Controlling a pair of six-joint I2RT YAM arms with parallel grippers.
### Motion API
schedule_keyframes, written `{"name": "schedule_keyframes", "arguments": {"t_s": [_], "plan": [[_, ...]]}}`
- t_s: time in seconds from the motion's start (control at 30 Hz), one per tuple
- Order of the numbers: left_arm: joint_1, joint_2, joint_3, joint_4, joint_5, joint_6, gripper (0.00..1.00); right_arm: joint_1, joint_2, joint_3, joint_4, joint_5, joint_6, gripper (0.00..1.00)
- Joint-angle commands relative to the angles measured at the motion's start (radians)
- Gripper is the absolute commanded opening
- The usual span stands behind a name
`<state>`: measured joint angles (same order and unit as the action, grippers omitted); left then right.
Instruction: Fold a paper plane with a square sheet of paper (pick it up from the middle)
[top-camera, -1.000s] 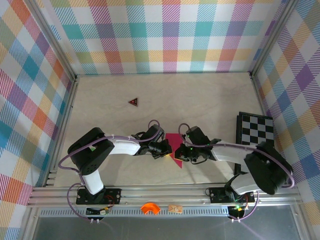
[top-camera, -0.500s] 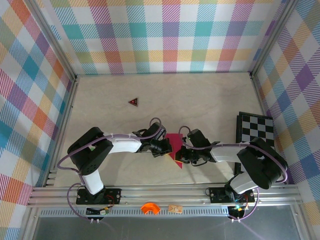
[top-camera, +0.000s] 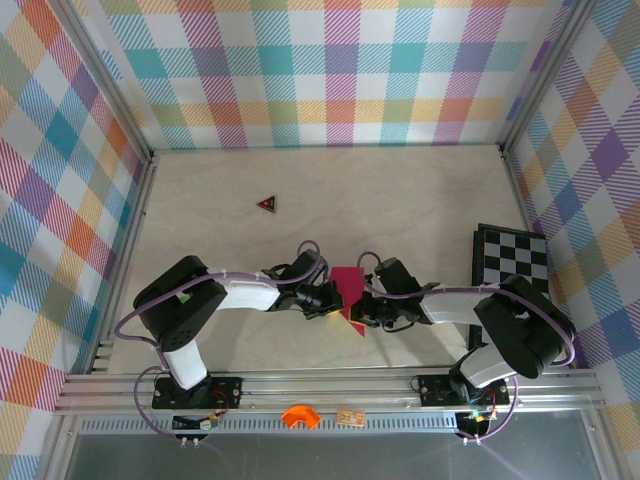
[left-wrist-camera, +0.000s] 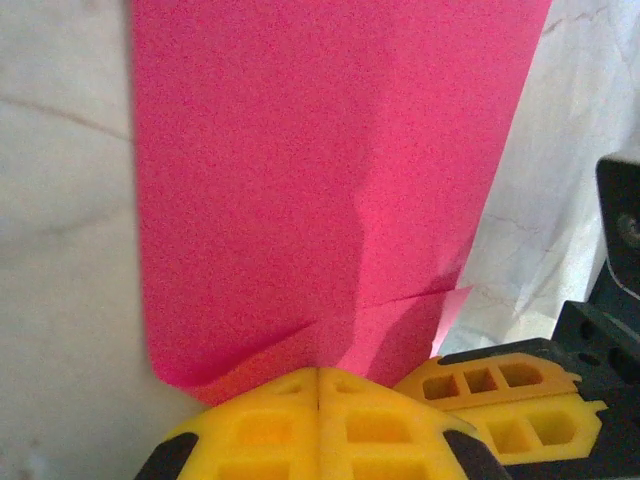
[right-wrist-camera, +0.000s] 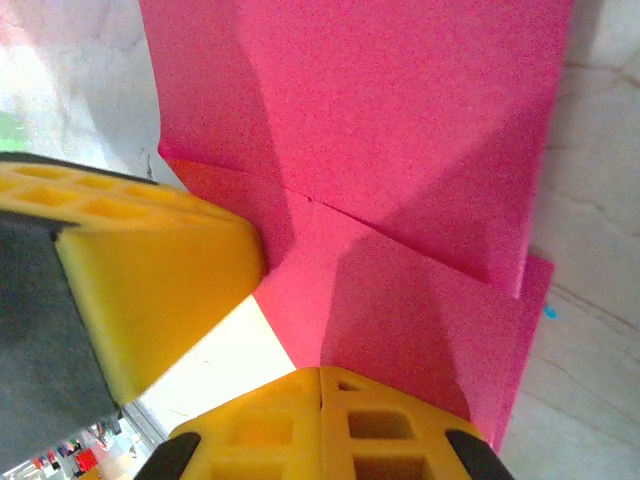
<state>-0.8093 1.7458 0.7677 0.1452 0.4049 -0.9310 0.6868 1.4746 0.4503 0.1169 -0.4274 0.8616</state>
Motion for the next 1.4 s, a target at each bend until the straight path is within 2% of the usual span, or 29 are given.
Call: {"name": "schedule_keyframes", "arguments": {"t_s": [0.0, 0.17, 0.3, 0.53, 0.73, 1.17, 1.37], "plan": [[0.080, 0.020, -0.036, -0.006, 0.005, 0.066, 0.00, 0.002, 0.026, -0.057, -0.117, 0.058, 0.024, 0.00], [0.189, 0.022, -0.043, -0.031, 0.040, 0.098, 0.00, 0.002, 0.026, -0.067, -0.105, 0.058, 0.023, 0.00], [0.211, -0.014, 0.007, -0.145, 0.022, 0.139, 0.00, 0.002, 0.041, -0.067, -0.085, 0.047, 0.023, 0.00], [0.142, -0.148, 0.032, -0.146, -0.017, 0.129, 0.00, 0.001, 0.040, -0.059, -0.087, 0.045, 0.022, 0.00], [0.052, -0.043, 0.080, -0.070, 0.062, 0.138, 0.00, 0.002, 0.020, -0.043, -0.116, 0.052, 0.014, 0.00], [0.047, 0.061, 0.074, -0.178, -0.018, 0.177, 0.00, 0.003, -0.069, 0.069, -0.136, 0.005, 0.000, 0.00], [0.047, 0.066, 0.076, -0.211, -0.035, 0.197, 0.00, 0.038, 0.013, 0.126, -0.109, -0.008, -0.001, 0.00]]}}
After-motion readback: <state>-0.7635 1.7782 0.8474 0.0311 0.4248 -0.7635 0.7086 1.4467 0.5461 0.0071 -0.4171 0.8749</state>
